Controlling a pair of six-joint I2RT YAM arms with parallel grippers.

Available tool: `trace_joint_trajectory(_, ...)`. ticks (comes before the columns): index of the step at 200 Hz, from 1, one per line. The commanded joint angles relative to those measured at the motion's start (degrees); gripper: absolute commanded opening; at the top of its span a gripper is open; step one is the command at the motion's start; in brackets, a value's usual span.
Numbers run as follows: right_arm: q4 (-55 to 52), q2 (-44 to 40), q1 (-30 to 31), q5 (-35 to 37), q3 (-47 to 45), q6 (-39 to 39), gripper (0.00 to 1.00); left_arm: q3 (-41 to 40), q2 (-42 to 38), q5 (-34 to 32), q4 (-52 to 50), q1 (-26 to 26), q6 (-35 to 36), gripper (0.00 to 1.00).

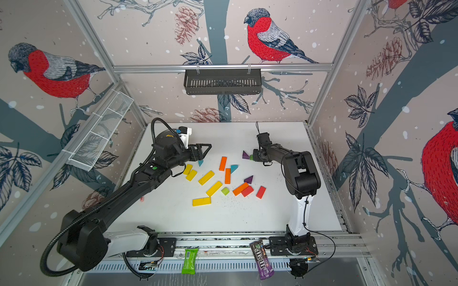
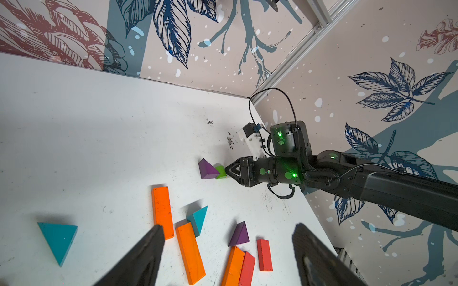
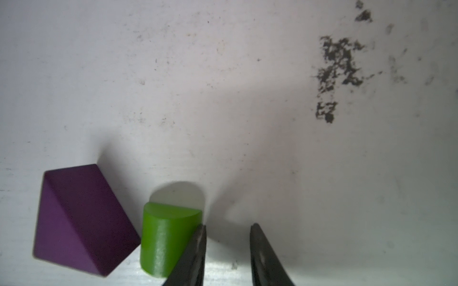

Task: Assemble a carrot with building blocks
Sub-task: Assemble the building block at the center of the board, then pick up the building block from the center of the board.

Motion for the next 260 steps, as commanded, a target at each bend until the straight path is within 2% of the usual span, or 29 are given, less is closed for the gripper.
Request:
trace_joint_trajectory(1,-0.5,0.0,-0.1,0.9,0.2,-0.6,0.33,0.4,-0.2,0.2,0.4,0.0,0.2,0.82)
trace_joint_trajectory(46,-1.7,-3.5,0.8,1.5,-0.3,-0.2,0.36,0.4,-0.4,0.3,0.4,0.0,0.1,0.82)
trace_joint_trajectory(75,-2.6,-10.4,4.2,6.2,-5.1,1.7,0.52,0.3,-0.4,0.4,0.6,-0.4,-0.6,0.82)
trace_joint_trajectory(96,-3.7,-16.3,8.1,7.8,-11.2,3.8,0.68,0.6,-0.2,1.1,0.2,-1.3,-0.6,0.81)
trace_joint_trajectory(120,-6.3,-20.6,13.6,10.8,-16.2,6.1,0.76,0.5,-0.5,1.0,0.3,-1.8,-0.5,0.81)
trace_joint_trajectory(150,-6.6,-24.2,16.7,8.1,-20.9,8.4,0.82,0.4,-0.8,1.8,0.8,-1.9,-1.1,0.81)
trace_joint_trajectory(200,-5.3,-22.6,19.2,4.5,-22.1,8.7,0.79,0.3,-1.2,1.7,0.9,-2.5,-1.0,0.81)
trace_joint_trajectory(260,-4.2,-20.6,19.4,5.2,-21.8,8.6,0.70,0.4,-1.4,1.1,0.5,-2.6,-0.6,0.81)
